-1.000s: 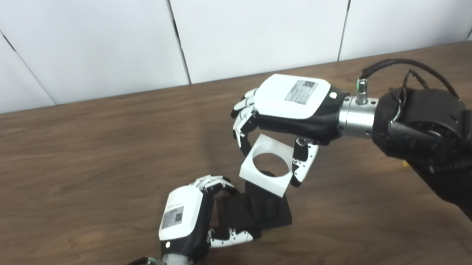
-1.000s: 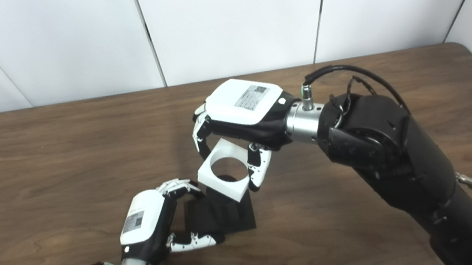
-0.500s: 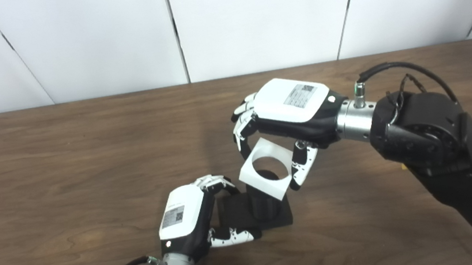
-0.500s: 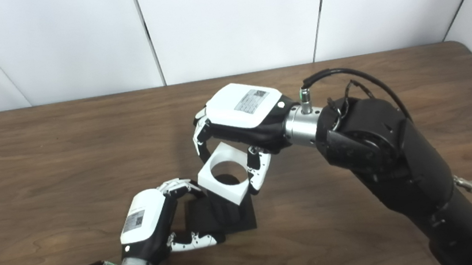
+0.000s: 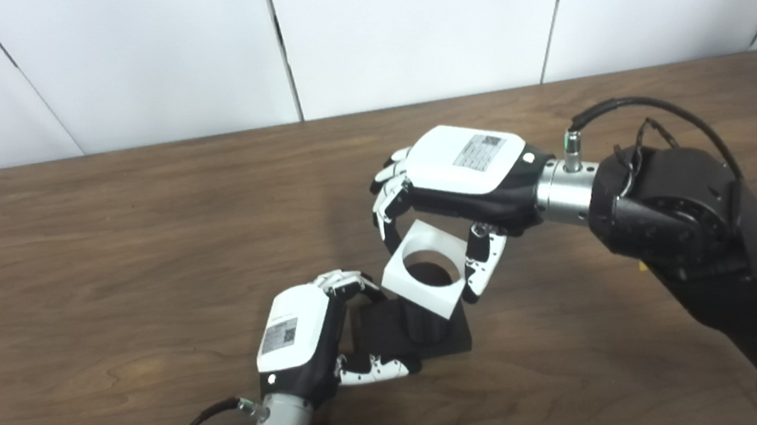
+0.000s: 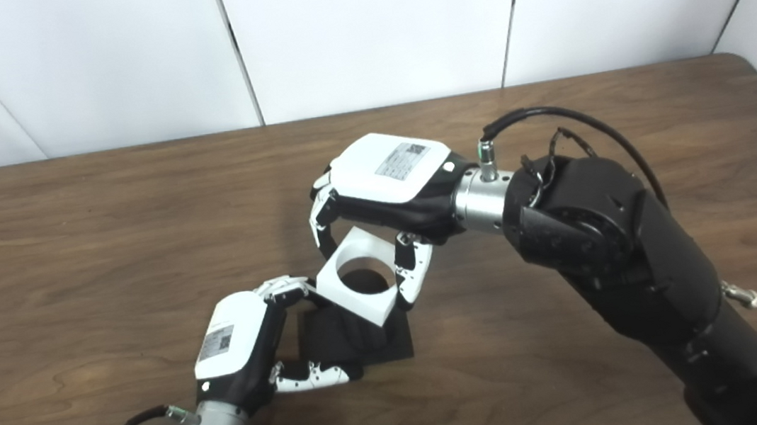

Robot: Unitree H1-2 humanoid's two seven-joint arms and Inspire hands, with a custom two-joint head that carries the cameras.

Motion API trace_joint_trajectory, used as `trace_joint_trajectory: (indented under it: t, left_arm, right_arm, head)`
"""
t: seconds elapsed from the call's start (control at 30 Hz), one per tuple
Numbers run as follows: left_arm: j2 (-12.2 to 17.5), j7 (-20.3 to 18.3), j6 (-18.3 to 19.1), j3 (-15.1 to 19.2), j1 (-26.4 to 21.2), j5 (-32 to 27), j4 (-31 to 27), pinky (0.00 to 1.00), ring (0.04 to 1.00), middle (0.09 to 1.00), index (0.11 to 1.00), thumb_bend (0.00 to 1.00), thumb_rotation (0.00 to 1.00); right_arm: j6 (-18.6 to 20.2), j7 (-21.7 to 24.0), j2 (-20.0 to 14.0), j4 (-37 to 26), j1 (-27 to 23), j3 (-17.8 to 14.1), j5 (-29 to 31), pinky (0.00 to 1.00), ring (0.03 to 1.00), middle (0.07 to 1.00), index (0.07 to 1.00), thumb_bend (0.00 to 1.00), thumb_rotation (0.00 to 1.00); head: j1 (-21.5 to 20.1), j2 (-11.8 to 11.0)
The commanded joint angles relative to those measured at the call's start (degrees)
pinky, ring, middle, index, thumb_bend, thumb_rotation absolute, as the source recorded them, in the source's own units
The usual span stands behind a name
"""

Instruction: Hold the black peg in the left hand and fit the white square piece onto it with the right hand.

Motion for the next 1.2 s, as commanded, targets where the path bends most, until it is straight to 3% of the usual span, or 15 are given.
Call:
trace_joint_trajectory:
  t: [0.0,0.53,1.17]
  left_arm:
    - [-0.4,-4.4,1.7,-1.6,1.5,-0.4,1.3,0.76,0.822,0.760,0.485,0.52,0.05]
    - [-1.3,-4.8,3.0,-2.1,1.0,0.5,1.2,0.76,0.823,0.761,0.485,0.52,0.05]
    - [-1.6,-4.8,3.3,-2.4,0.5,0.7,1.8,0.76,0.825,0.762,0.486,0.52,0.05]
  right_arm:
    - [-0.8,-2.1,0.3,-0.3,-1.2,-0.6,0.0,0.91,0.862,0.744,0.484,0.52,0.13]
    - [-0.1,-1.6,-0.2,-0.2,-0.7,-1.0,1.1,0.91,0.867,0.744,0.484,0.52,0.13]
    - [-0.9,-1.4,1.0,-0.2,-1.0,1.1,0.5,0.91,0.870,0.742,0.482,0.52,0.13]
  head:
    - [0.0,0.1]
    - [0.8,0.5]
    - [1.0,0.5]
